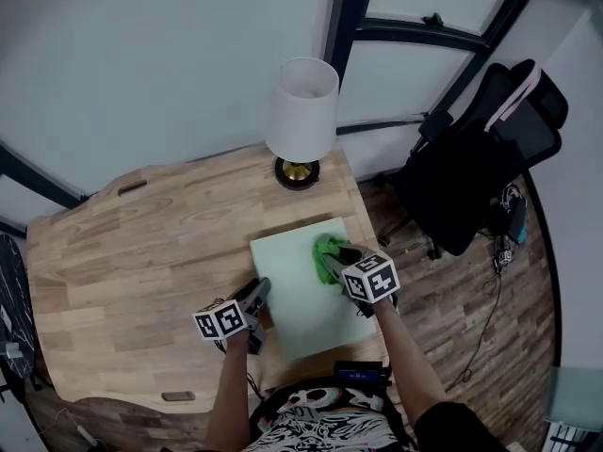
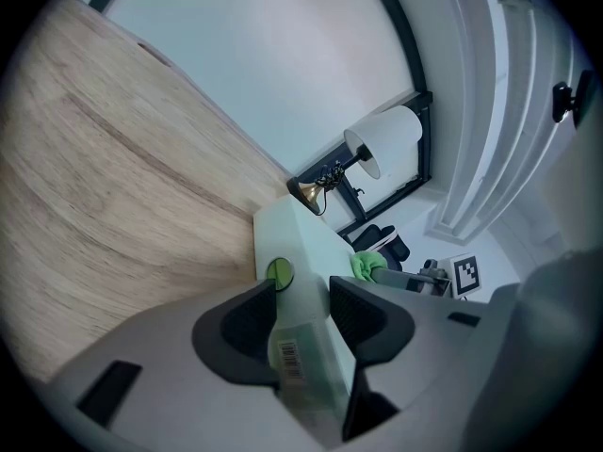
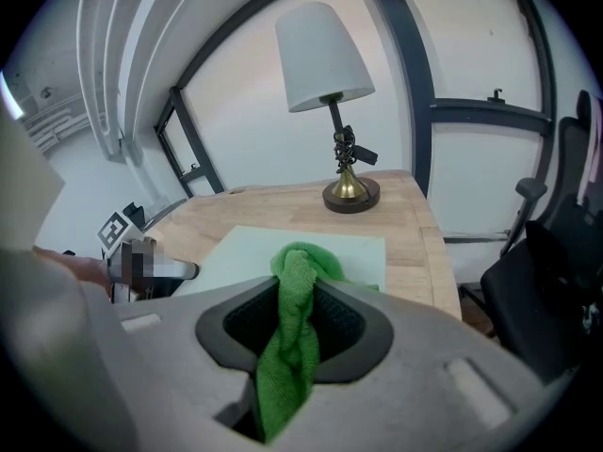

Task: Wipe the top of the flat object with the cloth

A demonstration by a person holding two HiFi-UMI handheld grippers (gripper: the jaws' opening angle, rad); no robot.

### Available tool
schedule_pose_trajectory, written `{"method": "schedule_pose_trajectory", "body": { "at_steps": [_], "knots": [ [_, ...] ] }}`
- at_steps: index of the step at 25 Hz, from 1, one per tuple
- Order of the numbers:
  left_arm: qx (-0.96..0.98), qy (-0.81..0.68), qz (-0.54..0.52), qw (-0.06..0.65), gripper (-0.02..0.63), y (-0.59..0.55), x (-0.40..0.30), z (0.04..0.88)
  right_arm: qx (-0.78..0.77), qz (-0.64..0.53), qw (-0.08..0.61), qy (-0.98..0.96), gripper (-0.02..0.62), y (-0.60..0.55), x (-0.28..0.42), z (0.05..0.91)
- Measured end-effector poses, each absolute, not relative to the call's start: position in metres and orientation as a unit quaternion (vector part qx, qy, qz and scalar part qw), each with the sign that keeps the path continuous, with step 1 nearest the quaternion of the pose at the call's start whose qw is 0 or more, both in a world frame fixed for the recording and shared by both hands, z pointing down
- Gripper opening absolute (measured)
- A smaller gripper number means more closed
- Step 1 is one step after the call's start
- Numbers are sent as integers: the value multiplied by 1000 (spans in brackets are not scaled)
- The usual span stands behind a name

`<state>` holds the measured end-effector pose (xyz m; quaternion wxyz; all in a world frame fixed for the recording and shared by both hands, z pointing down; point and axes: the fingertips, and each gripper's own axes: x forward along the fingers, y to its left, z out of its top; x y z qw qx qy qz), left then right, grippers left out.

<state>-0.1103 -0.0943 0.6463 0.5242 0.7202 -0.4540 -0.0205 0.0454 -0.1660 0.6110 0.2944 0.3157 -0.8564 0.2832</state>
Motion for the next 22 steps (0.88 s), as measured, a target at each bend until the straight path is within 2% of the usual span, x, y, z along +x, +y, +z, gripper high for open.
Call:
{"method": "schedule_pose_trajectory", "body": {
  "at_steps": [22],
  "knots": [
    [723,-450,-20,524,178,-95,-110,645,339,290,279,-850,94,-184,33,608]
  ]
}}
